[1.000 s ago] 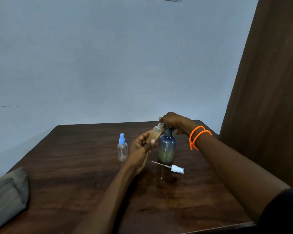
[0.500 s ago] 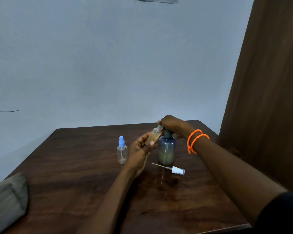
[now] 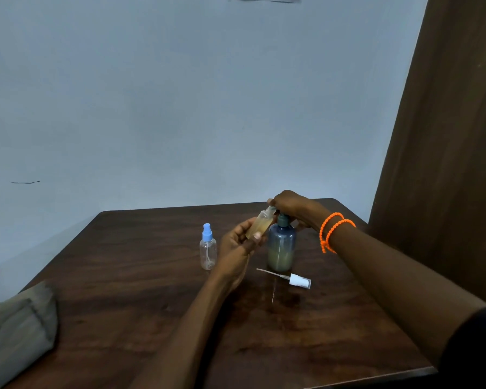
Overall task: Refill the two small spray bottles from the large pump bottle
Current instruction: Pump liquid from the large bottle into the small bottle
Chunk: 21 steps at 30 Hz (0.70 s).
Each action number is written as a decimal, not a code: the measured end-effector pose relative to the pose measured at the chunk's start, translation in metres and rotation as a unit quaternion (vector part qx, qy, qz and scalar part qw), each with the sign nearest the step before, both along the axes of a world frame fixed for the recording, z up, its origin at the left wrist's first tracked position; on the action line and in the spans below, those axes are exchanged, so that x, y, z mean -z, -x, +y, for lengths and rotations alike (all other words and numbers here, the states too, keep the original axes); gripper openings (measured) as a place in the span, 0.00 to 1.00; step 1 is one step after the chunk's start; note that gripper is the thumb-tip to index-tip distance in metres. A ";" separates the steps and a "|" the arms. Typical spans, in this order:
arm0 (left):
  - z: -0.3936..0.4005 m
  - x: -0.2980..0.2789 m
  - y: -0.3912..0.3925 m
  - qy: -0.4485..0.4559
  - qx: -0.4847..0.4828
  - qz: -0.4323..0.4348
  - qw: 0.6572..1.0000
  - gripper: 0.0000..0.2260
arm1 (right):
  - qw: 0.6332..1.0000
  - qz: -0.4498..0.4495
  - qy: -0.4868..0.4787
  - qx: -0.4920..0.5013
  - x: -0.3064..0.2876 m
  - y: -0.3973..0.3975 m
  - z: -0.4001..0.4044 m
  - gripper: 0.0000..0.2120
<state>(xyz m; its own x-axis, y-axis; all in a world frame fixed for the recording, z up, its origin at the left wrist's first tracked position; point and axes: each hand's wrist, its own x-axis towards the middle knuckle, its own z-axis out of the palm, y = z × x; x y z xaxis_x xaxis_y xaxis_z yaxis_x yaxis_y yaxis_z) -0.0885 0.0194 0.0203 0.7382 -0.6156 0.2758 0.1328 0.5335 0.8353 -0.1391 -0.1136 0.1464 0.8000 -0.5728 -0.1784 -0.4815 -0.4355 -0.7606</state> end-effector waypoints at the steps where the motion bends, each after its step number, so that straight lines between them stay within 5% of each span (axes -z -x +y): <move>1: -0.001 0.000 0.001 0.002 0.001 0.007 1.000 0.15 | 1.000 0.006 0.008 -0.001 -0.004 0.002 0.001 0.10; 21: -0.001 0.004 -0.004 0.000 0.014 0.001 1.000 0.19 | 0.999 0.002 0.018 -0.027 0.001 -0.001 -0.004 0.11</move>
<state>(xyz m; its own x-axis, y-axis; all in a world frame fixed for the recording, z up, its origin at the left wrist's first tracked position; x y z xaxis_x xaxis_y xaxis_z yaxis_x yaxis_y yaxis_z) -0.0845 0.0187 0.0162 0.7210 -0.6366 0.2736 0.1503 0.5291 0.8352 -0.1379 -0.1174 0.1453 0.8295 -0.5347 -0.1612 -0.4589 -0.4883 -0.7423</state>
